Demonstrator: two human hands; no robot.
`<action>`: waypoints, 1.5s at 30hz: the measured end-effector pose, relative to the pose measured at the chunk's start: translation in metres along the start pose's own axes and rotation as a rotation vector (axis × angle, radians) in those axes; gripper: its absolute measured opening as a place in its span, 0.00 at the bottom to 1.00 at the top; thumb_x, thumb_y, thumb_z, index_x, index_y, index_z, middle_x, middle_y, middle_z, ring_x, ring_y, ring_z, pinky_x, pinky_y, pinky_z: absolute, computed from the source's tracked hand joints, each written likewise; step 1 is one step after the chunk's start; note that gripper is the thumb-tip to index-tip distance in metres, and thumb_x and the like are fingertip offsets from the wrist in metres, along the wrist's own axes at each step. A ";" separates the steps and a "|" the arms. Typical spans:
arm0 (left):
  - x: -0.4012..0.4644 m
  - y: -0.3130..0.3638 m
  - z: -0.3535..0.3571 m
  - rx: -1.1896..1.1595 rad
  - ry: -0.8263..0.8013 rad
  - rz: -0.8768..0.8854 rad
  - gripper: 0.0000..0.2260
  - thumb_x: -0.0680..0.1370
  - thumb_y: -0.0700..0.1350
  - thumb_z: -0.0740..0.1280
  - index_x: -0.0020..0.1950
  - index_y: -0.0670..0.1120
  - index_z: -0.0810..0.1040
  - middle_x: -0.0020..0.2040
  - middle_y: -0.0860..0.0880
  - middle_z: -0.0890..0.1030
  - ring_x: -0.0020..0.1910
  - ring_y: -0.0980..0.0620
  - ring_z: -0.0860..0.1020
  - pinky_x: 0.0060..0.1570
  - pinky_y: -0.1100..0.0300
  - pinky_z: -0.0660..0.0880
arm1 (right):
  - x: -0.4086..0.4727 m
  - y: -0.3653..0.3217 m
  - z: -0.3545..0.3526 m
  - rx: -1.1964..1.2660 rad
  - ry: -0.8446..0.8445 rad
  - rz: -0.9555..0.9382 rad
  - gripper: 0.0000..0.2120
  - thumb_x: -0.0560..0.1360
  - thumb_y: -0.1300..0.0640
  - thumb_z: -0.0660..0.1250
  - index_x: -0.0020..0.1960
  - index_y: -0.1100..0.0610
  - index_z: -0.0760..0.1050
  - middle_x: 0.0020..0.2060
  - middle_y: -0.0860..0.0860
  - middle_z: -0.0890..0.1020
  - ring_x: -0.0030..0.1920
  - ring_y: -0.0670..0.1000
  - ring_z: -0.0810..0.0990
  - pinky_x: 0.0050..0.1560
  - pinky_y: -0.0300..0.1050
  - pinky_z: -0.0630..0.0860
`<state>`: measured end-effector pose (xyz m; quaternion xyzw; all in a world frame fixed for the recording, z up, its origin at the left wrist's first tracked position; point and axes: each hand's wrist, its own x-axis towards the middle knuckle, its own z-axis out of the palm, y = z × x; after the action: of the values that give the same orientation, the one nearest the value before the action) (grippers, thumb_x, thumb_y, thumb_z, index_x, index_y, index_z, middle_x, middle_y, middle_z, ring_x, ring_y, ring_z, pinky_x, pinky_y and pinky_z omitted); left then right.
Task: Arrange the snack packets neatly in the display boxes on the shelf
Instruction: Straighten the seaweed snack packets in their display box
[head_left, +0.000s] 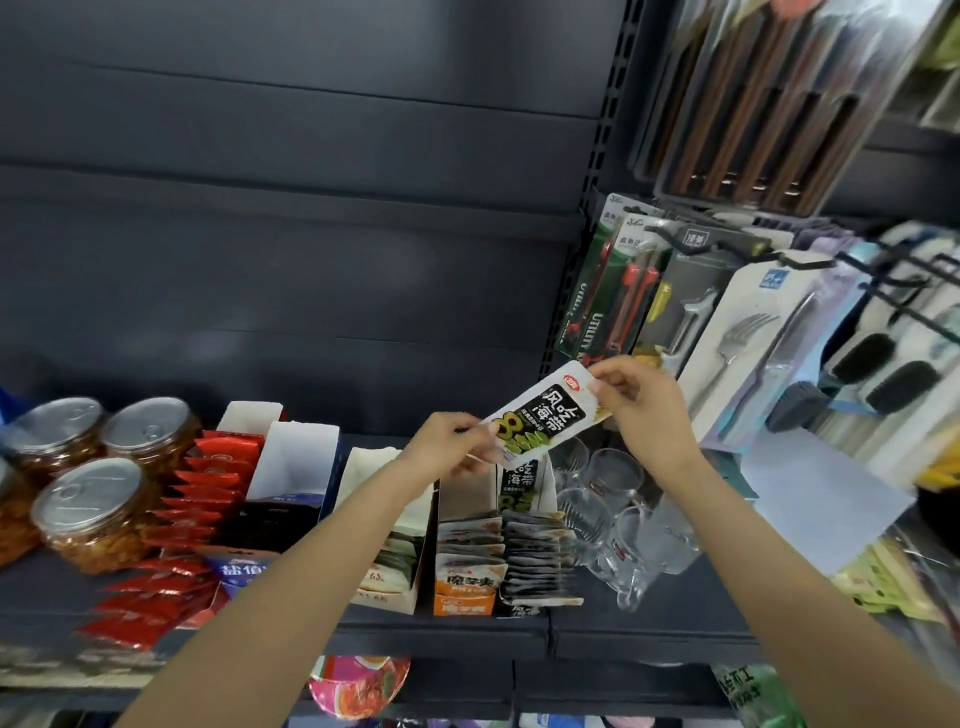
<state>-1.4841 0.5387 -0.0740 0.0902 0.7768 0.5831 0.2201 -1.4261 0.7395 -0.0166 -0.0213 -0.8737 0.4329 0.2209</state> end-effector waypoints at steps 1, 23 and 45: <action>-0.003 0.003 -0.002 -0.123 -0.009 -0.038 0.12 0.80 0.48 0.63 0.52 0.41 0.80 0.42 0.46 0.84 0.35 0.55 0.80 0.32 0.67 0.73 | -0.001 0.001 -0.001 0.031 0.018 0.001 0.06 0.75 0.67 0.65 0.46 0.57 0.79 0.39 0.48 0.79 0.42 0.47 0.76 0.46 0.34 0.73; -0.044 0.000 -0.029 -0.122 0.188 0.362 0.22 0.74 0.32 0.68 0.61 0.55 0.75 0.52 0.50 0.81 0.47 0.51 0.81 0.50 0.63 0.78 | -0.029 0.019 0.020 0.606 -0.115 0.306 0.17 0.76 0.69 0.63 0.57 0.50 0.76 0.43 0.52 0.84 0.43 0.47 0.82 0.41 0.38 0.78; -0.023 -0.014 -0.008 -0.536 0.141 -0.062 0.10 0.77 0.31 0.63 0.56 0.36 0.78 0.48 0.42 0.81 0.43 0.52 0.80 0.39 0.66 0.73 | -0.021 0.029 0.010 0.175 0.027 0.043 0.12 0.72 0.66 0.69 0.45 0.49 0.81 0.47 0.48 0.80 0.46 0.38 0.78 0.50 0.29 0.72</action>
<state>-1.4654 0.5186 -0.0795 -0.0357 0.6107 0.7655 0.1994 -1.4160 0.7450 -0.0520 -0.0262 -0.8288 0.5120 0.2242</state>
